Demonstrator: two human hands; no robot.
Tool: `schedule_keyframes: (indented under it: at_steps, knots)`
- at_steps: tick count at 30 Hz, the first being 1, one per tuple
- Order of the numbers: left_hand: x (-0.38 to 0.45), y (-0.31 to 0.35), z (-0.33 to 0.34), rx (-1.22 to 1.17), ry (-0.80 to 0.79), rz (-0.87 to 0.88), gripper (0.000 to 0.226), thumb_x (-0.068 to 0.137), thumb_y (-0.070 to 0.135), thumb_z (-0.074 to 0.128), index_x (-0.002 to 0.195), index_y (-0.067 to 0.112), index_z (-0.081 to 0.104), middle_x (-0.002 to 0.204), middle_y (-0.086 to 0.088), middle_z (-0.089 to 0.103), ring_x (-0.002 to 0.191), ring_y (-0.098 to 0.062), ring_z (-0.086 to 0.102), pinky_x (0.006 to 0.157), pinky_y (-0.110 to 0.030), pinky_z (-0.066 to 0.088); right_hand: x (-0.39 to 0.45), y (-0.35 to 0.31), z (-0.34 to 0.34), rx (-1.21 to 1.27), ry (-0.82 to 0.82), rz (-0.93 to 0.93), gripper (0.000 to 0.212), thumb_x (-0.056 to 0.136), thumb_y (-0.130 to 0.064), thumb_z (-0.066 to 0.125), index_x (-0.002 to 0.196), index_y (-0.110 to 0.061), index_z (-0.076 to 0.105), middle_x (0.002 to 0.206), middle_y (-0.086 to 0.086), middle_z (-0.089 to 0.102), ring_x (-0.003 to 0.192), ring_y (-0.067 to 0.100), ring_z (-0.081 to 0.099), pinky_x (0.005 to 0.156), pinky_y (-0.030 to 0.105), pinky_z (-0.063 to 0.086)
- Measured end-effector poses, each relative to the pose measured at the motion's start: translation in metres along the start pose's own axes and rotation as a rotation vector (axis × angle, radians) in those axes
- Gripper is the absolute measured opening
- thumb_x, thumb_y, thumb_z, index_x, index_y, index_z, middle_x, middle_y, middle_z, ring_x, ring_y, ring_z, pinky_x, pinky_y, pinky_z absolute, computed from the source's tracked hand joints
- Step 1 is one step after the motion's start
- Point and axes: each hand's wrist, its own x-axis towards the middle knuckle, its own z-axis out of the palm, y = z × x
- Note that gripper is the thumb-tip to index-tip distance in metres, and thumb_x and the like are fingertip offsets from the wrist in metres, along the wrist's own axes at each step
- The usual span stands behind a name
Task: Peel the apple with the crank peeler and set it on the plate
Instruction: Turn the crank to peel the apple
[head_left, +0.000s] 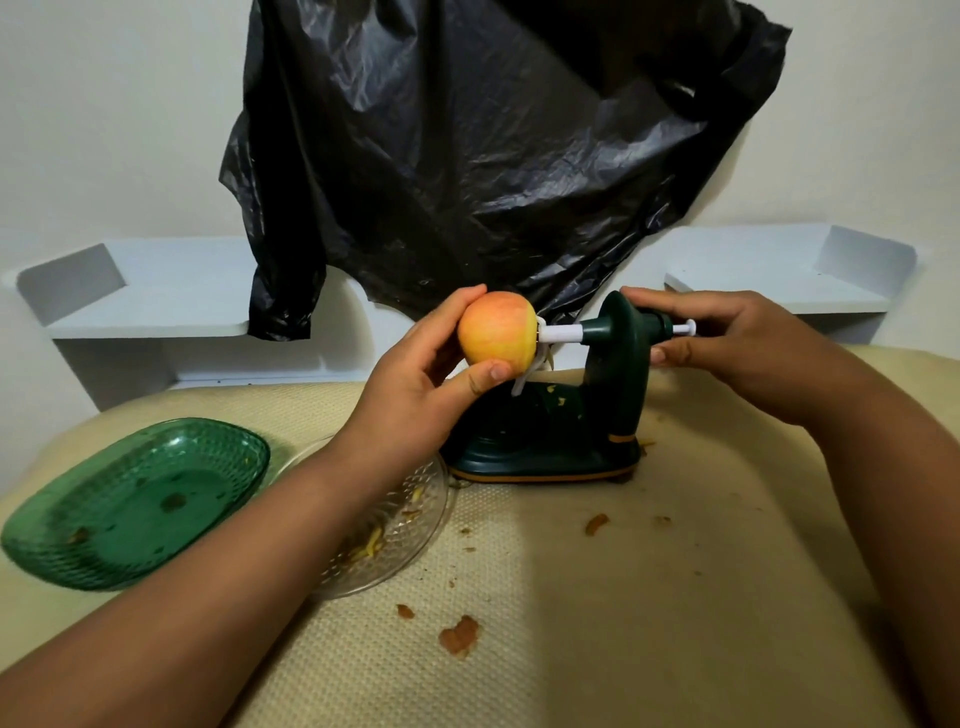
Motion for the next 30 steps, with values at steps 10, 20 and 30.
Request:
schedule_keyframes:
  at_steps: [10, 20, 30]
  knots:
    - [0.007, 0.002, -0.003, 0.144, 0.011, -0.033, 0.051, 0.089, 0.049, 0.065, 0.137, 0.036, 0.056, 0.117, 0.016, 0.067, 0.107, 0.007, 0.063, 0.088, -0.015, 0.053, 0.003, 0.007, -0.001, -0.038, -0.01, 0.021, 0.045, 0.067, -0.054, 0.071, 0.112, -0.058, 0.067, 0.109, -0.023, 0.072, 0.109, 0.008, 0.062, 0.098, 0.036, 0.043]
    - [0.01, 0.01, -0.009, 0.263, -0.042, -0.012, 0.039, 0.092, 0.044, 0.067, 0.129, 0.046, 0.055, 0.108, 0.024, 0.066, 0.104, 0.014, 0.058, 0.082, -0.006, 0.049, 0.004, 0.003, -0.001, -0.027, -0.028, 0.048, 0.048, 0.061, -0.064, 0.069, 0.109, -0.057, 0.069, 0.102, -0.021, 0.072, 0.101, 0.014, 0.062, 0.09, 0.037, 0.045]
    - [0.014, 0.009, 0.001, 0.204, -0.033, -0.018, 0.031, 0.093, 0.049, 0.063, 0.124, 0.046, 0.06, 0.108, 0.018, 0.072, 0.101, 0.008, 0.065, 0.084, -0.011, 0.052, 0.001, 0.0, 0.001, -0.002, -0.014, 0.06, 0.05, 0.065, -0.06, 0.071, 0.114, -0.054, 0.068, 0.111, -0.022, 0.071, 0.108, 0.004, 0.062, 0.104, 0.043, 0.042]
